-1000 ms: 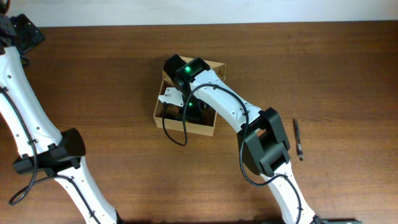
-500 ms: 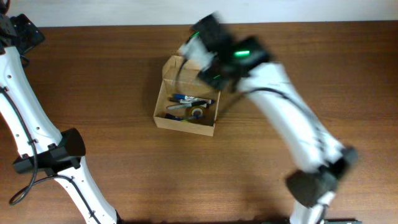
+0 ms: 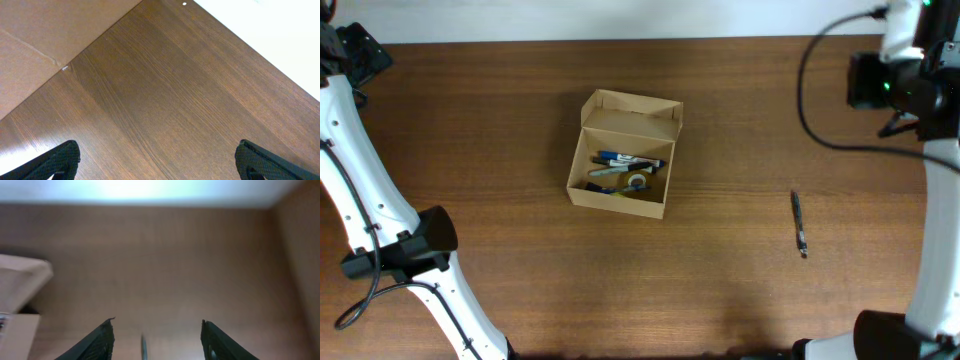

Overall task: Pack container
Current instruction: 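Lower the right gripper and grasp the last black pen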

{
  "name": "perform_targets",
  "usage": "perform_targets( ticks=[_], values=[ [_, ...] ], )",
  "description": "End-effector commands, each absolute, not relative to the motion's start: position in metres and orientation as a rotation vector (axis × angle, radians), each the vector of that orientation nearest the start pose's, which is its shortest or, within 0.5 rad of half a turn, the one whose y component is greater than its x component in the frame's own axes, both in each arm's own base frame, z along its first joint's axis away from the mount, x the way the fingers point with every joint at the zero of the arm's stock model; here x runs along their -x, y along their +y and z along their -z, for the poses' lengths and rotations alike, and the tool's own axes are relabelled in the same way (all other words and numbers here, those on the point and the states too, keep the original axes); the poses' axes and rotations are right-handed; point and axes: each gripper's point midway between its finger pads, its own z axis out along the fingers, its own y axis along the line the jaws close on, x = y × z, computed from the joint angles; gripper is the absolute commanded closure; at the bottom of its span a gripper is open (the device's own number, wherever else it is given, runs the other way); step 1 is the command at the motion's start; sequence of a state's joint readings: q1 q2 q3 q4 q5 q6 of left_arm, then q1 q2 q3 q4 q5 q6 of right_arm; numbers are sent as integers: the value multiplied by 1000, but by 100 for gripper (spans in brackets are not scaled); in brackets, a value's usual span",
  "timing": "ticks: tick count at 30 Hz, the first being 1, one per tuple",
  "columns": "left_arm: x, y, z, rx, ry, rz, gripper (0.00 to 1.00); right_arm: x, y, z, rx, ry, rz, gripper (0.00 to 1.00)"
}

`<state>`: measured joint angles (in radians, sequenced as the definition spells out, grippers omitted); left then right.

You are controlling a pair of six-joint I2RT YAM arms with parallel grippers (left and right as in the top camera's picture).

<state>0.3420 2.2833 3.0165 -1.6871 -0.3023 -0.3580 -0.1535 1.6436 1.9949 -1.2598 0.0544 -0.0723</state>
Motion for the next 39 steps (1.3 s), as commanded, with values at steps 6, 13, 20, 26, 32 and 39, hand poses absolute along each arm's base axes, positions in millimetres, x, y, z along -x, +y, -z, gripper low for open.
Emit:
perform_targets(
  ticks=[6, 13, 20, 26, 32, 39],
  values=[
    [-423, 206, -339, 955, 2285, -373, 0, -364, -74, -145, -327, 2961, -63, 44],
    [-423, 206, -339, 956, 2284, -373, 0, -332, -58, -55, -272, 3213, -115, 50],
    [-423, 206, -339, 956, 2284, -373, 0, -316, -54, -31, -176, 3272, -134, 49],
    [-423, 206, -339, 955, 2285, -373, 0, -309, -53, -17, -176, 3278, -136, 49],
    [-423, 206, -339, 956, 2284, -373, 0, -296, -52, 0, -176, 3297, -124, 49],
    [-423, 206, -339, 956, 2284, -373, 0, -290, -52, 11, -176, 3300, -116, 63]
  ],
)
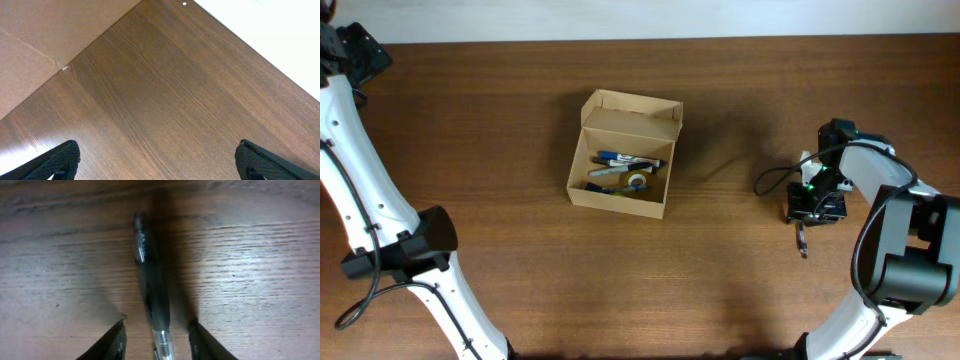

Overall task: Pack container
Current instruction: 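Lower the right gripper and grasp the last black pen, then carry the black pen into the box and release it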

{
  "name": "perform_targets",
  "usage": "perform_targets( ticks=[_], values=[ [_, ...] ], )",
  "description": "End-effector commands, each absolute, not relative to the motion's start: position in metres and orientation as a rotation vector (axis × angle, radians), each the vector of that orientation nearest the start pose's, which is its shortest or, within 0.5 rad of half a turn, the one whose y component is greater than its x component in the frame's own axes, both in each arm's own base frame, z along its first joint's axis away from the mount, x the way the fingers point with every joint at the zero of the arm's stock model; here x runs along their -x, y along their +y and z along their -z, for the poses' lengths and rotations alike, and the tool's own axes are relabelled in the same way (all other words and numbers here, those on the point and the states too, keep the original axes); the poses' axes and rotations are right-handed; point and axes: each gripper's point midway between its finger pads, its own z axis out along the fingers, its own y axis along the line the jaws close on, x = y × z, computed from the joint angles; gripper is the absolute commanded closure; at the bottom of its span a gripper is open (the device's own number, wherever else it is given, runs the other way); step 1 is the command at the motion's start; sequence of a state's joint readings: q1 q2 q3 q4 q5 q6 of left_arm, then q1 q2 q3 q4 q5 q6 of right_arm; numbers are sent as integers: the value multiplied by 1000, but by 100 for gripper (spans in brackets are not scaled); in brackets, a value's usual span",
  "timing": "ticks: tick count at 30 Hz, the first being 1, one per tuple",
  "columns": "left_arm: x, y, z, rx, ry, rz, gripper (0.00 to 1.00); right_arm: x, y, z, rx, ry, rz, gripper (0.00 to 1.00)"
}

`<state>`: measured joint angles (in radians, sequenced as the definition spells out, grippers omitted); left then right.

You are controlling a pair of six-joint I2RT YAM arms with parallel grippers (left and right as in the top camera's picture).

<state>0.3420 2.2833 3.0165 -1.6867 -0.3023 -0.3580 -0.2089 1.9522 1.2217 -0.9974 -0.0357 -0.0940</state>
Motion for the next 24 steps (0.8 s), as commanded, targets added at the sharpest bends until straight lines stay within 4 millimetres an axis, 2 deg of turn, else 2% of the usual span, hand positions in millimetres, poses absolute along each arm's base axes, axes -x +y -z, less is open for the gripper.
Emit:
perform_targets(
  ticks=[1, 2, 3, 4, 9, 13, 15, 17, 20, 23, 24],
  values=[
    [-423, 206, -339, 956, 2284, -373, 0, -289, -52, 11, -176, 3301, -111, 66],
    [-423, 206, -339, 956, 2284, -373, 0, -288, -53, 12, -175, 3303, -106, 70],
    [-423, 206, -339, 956, 2284, -373, 0, -287, -53, 13, -175, 3307, -98, 80],
    [-423, 206, -339, 956, 2284, -373, 0, -287, -54, 13, -175, 3308, -93, 95],
    [-423, 206, -339, 956, 2284, -373, 0, -289, -51, 12, -178, 3299, -126, 96],
    [-423, 206, -339, 956, 2284, -373, 0, -306, -37, -4, -182, 3252, -276, 96],
    [-423, 206, -339, 956, 2284, -373, 0, -322, -26, -26, -141, 3207, -376, 96],
    [-423, 206, -339, 956, 2284, -373, 0, -341, -14, -56, -70, 3142, -444, 96],
    [-423, 206, -339, 956, 2284, -373, 0, -374, 3, -114, 52, 3028, -434, 96],
    [-423, 206, -339, 956, 2284, -373, 0, -400, 39, -187, 264, 2880, -393, 96],
    [-423, 206, -339, 956, 2284, -373, 0, -408, 63, -221, 399, 2786, -376, 96]
  ],
)
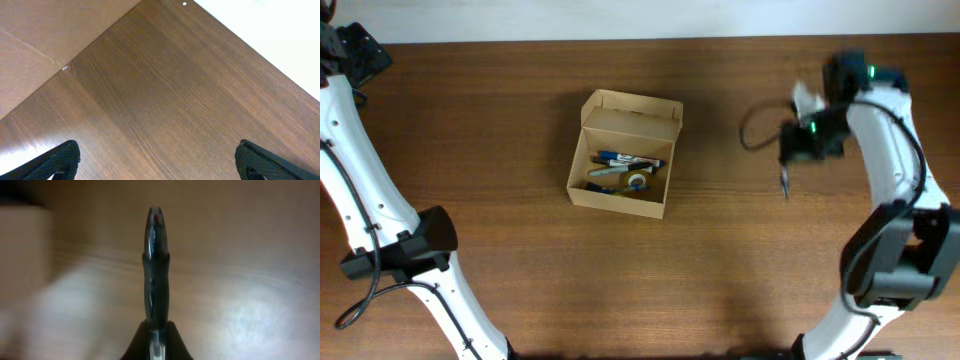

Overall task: Pack container
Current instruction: 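Carry the black pen into the box and release it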

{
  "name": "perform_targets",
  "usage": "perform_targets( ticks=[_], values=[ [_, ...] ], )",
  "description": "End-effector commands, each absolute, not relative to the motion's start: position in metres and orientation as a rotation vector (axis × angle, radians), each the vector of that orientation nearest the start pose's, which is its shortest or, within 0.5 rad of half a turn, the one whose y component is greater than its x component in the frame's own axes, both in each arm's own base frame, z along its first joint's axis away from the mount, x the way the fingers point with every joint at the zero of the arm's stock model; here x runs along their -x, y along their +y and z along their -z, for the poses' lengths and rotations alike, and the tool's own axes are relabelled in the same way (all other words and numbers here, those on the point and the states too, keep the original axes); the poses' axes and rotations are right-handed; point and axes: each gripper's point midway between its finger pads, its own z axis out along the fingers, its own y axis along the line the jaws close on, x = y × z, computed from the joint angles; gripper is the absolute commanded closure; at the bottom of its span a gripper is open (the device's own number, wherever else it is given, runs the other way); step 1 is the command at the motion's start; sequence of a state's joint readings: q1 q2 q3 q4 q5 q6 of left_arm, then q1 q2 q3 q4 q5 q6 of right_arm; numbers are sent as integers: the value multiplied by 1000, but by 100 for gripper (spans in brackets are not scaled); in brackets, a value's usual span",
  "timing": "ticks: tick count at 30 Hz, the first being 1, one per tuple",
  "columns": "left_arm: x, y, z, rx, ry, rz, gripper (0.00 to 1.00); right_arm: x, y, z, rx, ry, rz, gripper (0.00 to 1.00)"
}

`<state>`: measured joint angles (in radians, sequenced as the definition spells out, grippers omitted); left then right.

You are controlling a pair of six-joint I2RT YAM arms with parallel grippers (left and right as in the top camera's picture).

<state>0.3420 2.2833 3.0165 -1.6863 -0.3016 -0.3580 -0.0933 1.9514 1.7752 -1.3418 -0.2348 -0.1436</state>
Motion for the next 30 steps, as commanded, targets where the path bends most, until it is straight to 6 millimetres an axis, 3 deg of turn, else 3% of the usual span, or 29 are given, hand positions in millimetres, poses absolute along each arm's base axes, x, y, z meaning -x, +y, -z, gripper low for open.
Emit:
perform_targets(
  ticks=[1, 3, 5, 8, 9, 13, 16, 25, 30],
  values=[
    [-423, 206, -339, 956, 2284, -373, 0, -410, 72, -233, 453, 2749, -367, 96],
    [-423, 206, -339, 956, 2284, -373, 0, -412, 112, -272, 667, 2600, -319, 96],
    [-423, 206, -339, 956, 2284, -373, 0, -407, 147, -294, 887, 2466, -263, 96],
    [-423, 206, -339, 955, 2285, -373, 0, -383, 205, -302, 1360, 2207, -171, 96],
    [-423, 206, -339, 956, 2284, -373, 0, -378, 216, -299, 1467, 2146, -132, 96],
    [-423, 206, -339, 956, 2284, -373, 0, -372, 259, -277, 1711, 1992, -65, 96],
    [-423, 206, -339, 956, 2284, -373, 0, -377, 277, -252, 1779, 1989, -81, 96],
    [-423, 206, -339, 956, 2284, -373, 0, -394, 304, -140, 1922, 2117, -229, 96],
    [-423, 206, -339, 956, 2284, -373, 0, -391, 308, -93, 1936, 2233, -309, 96]
  ],
)
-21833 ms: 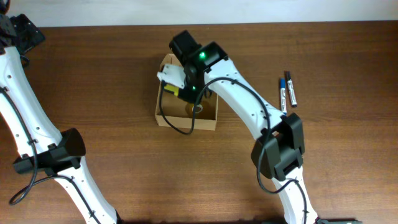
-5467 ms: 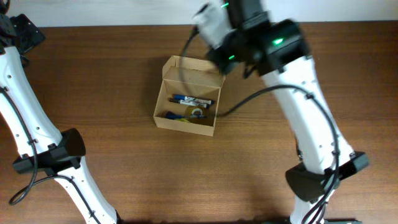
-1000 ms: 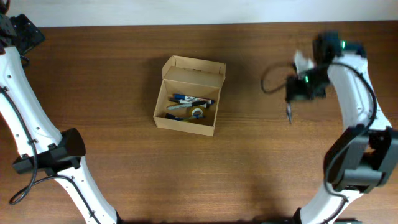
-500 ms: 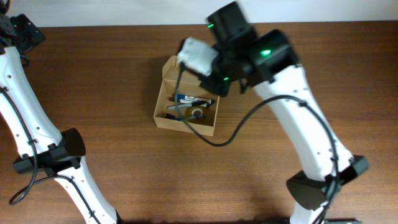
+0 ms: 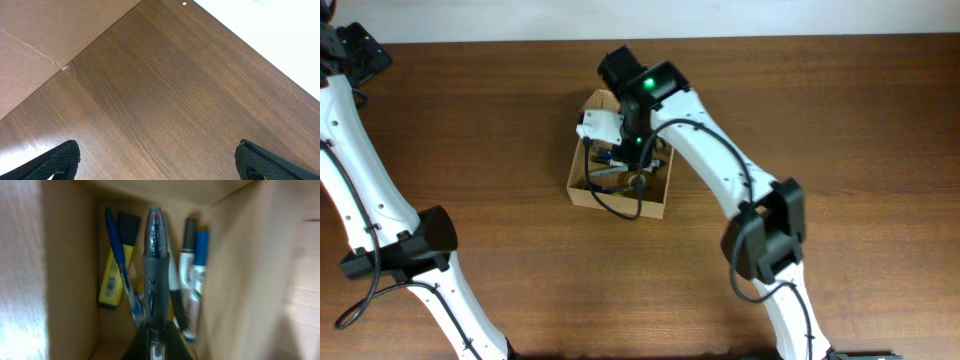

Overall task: Pack container
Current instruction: 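Carry the black pen into the box and release it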

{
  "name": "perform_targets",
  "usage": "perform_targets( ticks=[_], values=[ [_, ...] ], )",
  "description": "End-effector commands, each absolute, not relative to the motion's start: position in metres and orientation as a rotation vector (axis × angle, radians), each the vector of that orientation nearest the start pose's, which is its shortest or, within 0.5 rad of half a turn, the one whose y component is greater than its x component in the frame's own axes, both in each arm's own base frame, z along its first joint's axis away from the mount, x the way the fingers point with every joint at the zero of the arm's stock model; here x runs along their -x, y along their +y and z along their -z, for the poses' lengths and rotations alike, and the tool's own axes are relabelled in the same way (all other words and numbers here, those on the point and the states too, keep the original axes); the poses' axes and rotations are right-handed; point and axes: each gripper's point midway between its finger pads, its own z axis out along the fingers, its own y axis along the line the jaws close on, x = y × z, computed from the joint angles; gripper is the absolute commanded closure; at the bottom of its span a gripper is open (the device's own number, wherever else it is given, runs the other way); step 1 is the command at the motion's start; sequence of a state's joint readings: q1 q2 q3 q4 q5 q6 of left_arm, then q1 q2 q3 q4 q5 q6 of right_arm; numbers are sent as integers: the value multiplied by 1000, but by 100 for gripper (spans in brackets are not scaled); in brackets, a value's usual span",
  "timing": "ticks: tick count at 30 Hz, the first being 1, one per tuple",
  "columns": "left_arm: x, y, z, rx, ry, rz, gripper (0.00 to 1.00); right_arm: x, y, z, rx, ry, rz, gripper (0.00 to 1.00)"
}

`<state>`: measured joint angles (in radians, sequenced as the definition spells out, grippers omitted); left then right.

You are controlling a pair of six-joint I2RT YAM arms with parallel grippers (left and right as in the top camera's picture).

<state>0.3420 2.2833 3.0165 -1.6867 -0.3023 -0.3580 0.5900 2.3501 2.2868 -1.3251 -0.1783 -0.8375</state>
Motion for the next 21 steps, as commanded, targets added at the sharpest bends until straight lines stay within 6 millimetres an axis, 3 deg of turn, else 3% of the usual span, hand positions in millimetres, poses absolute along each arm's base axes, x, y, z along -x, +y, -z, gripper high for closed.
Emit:
perform_targets(
  ticks=[1, 8, 9, 10, 11, 13, 17, 21],
  values=[
    [-423, 206, -339, 956, 2284, -373, 0, -389, 309, -84, 1946, 2248, -335, 96],
    [-423, 206, -339, 956, 2284, -373, 0, -388, 309, -56, 1917, 2344, -353, 95],
    [-423, 206, -339, 956, 2284, -373, 0, -387, 308, -55, 1904, 2360, -355, 88],
    [-423, 206, -339, 956, 2284, -373, 0, -387, 308, -55, 1887, 2379, -357, 67],
    [-423, 206, -339, 956, 2284, -373, 0, -386, 308, -55, 1888, 2382, -358, 54],
    [-423, 206, -339, 956, 2284, -373, 0, -385, 307, -57, 1890, 2387, -358, 50],
    [-423, 206, -339, 956, 2284, -373, 0, -385, 306, -75, 1838, 2398, -349, 42],
    [-423, 206, -339, 956, 2284, -373, 0, -390, 302, -115, 1692, 2417, -294, 41]
  ],
)
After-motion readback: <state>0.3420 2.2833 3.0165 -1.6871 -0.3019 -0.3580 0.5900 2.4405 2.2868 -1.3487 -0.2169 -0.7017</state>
